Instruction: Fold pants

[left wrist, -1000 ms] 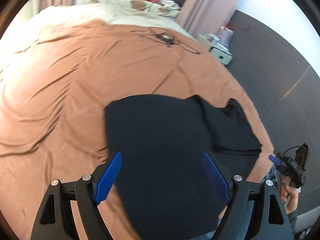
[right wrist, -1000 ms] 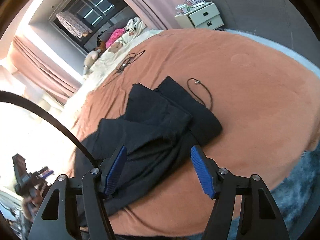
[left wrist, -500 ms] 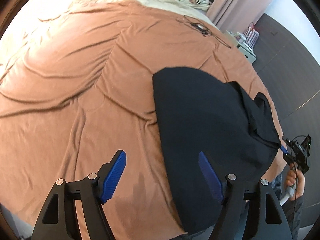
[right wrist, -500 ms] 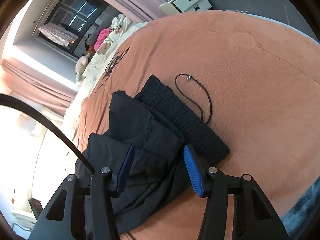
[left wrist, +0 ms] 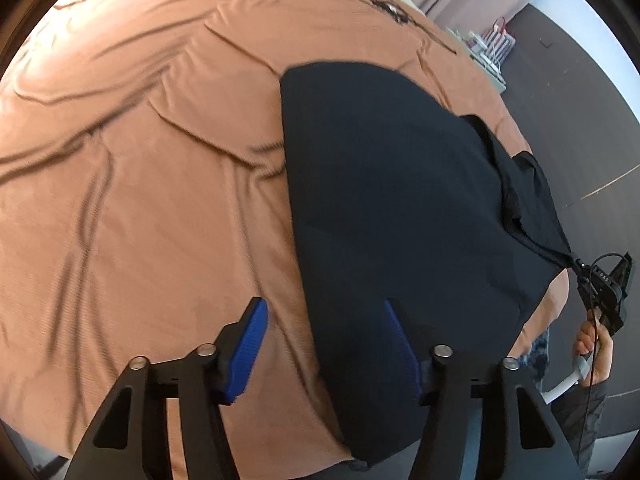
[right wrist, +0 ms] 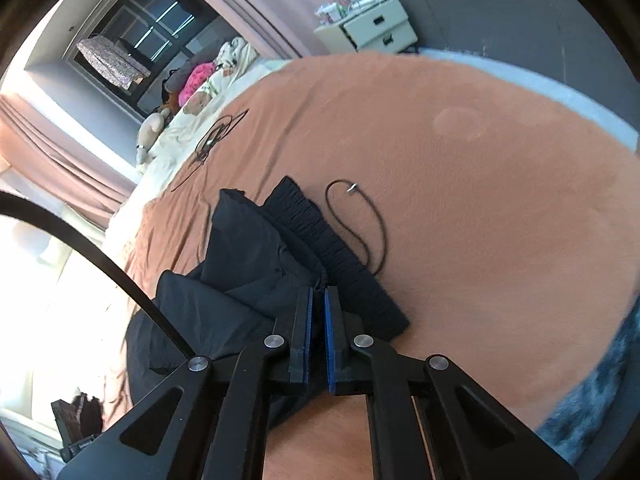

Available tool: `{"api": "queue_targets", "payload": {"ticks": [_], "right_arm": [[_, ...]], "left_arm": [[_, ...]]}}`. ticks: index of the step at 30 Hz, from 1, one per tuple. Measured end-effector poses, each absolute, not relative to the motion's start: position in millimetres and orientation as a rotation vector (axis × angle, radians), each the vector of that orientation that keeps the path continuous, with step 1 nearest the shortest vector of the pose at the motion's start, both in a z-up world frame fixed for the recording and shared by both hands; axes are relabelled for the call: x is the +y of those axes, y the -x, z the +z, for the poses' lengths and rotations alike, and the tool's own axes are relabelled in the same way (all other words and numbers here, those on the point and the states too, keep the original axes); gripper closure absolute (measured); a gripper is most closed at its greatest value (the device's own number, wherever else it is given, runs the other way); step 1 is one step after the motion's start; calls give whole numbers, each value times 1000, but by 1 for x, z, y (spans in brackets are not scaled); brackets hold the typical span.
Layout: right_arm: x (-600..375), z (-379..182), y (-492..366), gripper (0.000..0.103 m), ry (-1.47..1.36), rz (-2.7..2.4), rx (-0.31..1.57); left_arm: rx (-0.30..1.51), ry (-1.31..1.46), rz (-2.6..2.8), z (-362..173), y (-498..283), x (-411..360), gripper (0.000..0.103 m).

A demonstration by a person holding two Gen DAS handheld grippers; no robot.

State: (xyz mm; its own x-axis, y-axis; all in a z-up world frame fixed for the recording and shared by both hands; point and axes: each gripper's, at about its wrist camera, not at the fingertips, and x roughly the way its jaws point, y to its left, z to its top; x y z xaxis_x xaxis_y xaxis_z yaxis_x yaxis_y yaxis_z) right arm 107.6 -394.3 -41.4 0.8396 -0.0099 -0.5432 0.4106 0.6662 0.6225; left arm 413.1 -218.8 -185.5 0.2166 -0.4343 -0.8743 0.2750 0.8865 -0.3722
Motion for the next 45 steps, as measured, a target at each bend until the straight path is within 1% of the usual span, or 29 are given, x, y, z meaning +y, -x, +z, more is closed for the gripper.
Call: {"api": "queue_targets", "payload": {"ticks": [5,10,12,14,16,19,20,22,23,24,25,26,27,30,32,33,34,38,45], "right_arm": [[-380,-47,-88,101,-795,-336,521],[-369,-61,-95,101,-852,-356,534],[-368,-62,-93,101,-882,-351,523],[-367,-57,-88,101,-871,-379,500],[-365,-52,-85,101,-872,-385,470],[-363,-58,-83,99,-901,-361,497],[-363,-60,-81,98,-906,-356,502],[-362,-63,-73,89,-922,-353,513],[-363,-65,-69,87,-931,-352,513],[-363,-66,-63,83,-941,-349,508],[-365,-66,-57,75,-957,-347,497],[-368,-67,-52,72,-969,-349,489],[-370,-68,-43,70,-984,-364,467],[-367,-70,-23,70,-1029,-371,396],[-357,-74,-18,61,-1042,-334,390],[-352,-75,-17,53,-1038,-316,399],[-346,-75,-18,51,-1027,-299,409],[-329,-75,-29,51,-973,-245,463],[-327,-82,-54,51,-957,-179,549]], "left_arm": [[1304,144,-485,-201,-411,-225,52],[1307,155,-488,-204,-412,-224,52],[1307,172,-498,-204,-414,-223,54],[1307,186,-500,-204,-417,-220,58],[1308,210,-503,-205,-422,-217,59],[1298,240,-512,-205,-430,-215,60],[1294,244,-515,-204,-432,-216,60],[1286,253,-522,-203,-438,-217,61],[1283,253,-523,-201,-440,-220,63],[1281,253,-526,-201,-443,-222,64],[1279,257,-530,-201,-446,-223,66],[1278,261,-534,-202,-450,-225,67],[1274,266,-537,-202,-452,-226,67],[1261,272,-540,-203,-462,-231,68],[1259,279,-543,-204,-467,-233,69],[1257,279,-543,-206,-469,-234,69],[1255,279,-545,-206,-471,-235,70],[1250,291,-545,-208,-478,-238,74],[1242,303,-559,-210,-492,-244,74]]}}
